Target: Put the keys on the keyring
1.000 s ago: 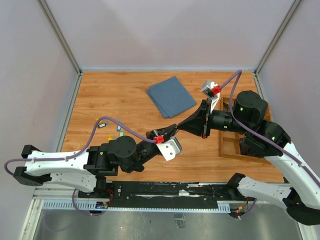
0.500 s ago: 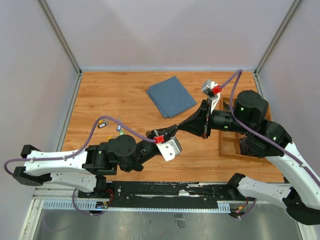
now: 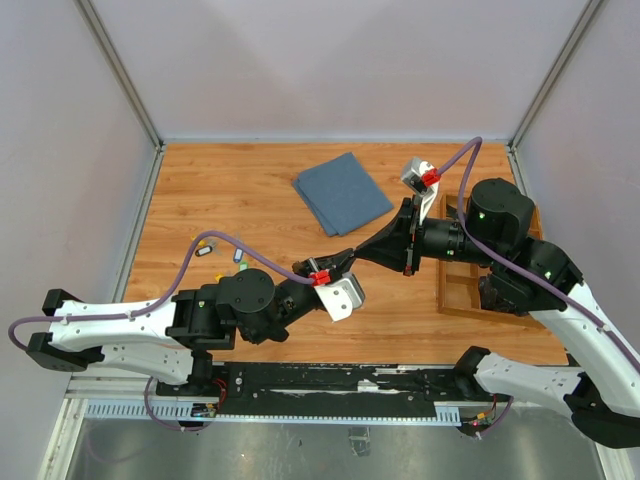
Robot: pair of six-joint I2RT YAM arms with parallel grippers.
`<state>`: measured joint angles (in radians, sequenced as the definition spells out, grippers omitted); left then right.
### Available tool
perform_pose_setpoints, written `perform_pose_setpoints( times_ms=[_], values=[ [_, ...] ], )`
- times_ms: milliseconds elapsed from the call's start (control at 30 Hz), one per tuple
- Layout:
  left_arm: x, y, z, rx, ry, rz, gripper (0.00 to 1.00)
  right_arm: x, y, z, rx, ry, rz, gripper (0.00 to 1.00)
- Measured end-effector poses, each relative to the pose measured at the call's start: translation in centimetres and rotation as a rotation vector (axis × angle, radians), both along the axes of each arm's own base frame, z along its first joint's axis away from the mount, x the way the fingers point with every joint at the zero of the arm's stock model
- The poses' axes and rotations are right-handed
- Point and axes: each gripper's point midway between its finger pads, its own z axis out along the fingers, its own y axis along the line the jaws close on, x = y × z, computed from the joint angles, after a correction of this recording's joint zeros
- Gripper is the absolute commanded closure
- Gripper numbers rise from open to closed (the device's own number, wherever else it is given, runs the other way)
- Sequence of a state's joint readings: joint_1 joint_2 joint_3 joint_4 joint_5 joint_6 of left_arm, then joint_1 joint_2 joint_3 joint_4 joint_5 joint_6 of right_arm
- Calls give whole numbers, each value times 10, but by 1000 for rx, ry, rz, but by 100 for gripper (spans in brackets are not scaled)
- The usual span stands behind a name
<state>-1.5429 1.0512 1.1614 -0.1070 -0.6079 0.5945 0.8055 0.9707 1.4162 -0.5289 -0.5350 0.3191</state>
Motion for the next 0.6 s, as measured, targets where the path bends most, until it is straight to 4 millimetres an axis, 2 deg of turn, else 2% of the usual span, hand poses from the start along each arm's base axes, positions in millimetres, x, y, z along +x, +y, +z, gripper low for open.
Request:
perform_pose_setpoints(
  times_ms=[367,600],
  values=[
    [1,0,4,-17,-1,8,98,-2,-2,3,8,-9,-4,100],
    [1,0,7,-32,-2,8,90,-3,-3,6,18,-19,-5,100]
  ],
)
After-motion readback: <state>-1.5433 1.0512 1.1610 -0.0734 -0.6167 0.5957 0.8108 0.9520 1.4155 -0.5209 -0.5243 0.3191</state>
